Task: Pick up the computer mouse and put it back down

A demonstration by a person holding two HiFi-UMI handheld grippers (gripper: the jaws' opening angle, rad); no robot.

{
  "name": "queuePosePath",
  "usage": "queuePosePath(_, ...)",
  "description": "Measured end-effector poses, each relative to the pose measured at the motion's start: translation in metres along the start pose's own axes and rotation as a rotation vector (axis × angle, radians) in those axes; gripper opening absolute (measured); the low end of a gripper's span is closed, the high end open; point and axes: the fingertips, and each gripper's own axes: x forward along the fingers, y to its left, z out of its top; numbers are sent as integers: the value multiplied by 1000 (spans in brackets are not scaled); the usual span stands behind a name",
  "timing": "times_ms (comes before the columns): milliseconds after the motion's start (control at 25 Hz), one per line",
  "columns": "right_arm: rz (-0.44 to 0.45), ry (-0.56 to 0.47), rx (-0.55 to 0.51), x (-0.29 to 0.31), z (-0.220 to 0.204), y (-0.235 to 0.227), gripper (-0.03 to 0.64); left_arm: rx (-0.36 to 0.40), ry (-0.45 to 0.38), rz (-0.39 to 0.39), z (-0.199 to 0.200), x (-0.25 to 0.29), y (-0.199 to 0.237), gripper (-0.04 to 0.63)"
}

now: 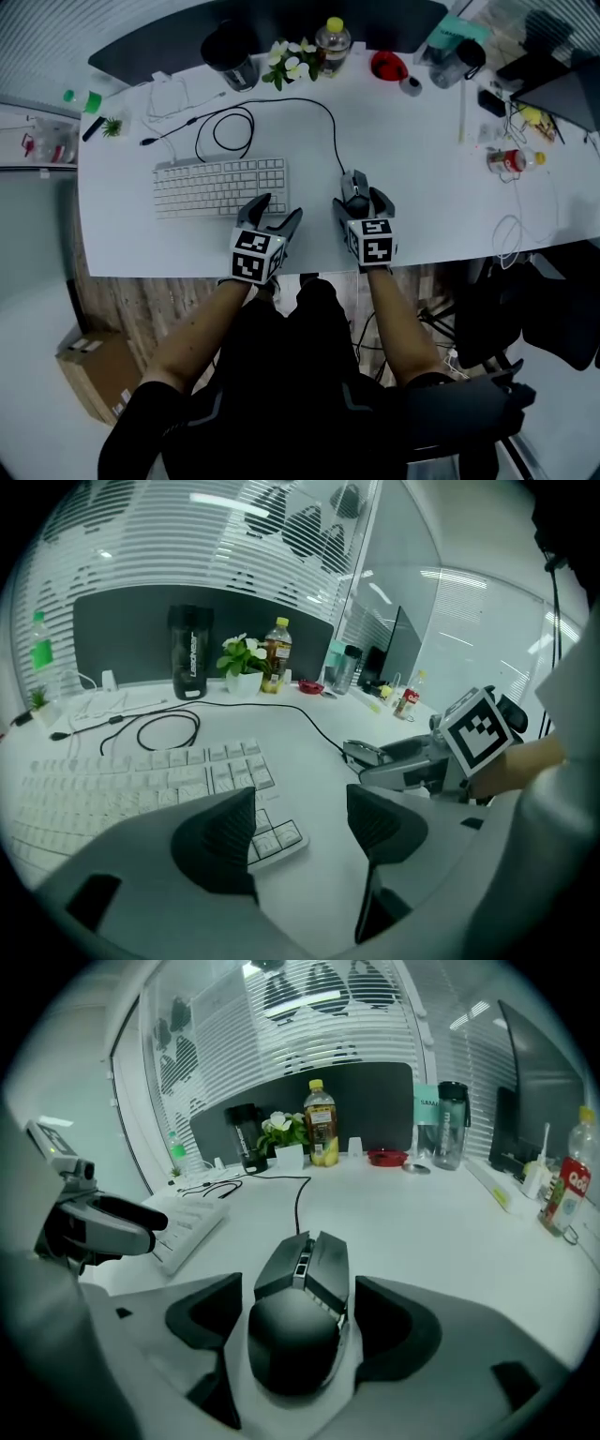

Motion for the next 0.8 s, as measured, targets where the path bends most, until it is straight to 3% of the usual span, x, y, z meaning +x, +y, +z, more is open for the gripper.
queuePosePath(280,-77,11,-56,3,-2,-1,327,-1,7,-14,-6,0,-3,308)
queuePosePath(440,-88,12,-59,5,-5,-6,321,14,-16,25,-3,-6,0,308)
queuePosePath(800,-62,-11,-7,-1,3,-9,295,9,-25,8,2,-14,0,308)
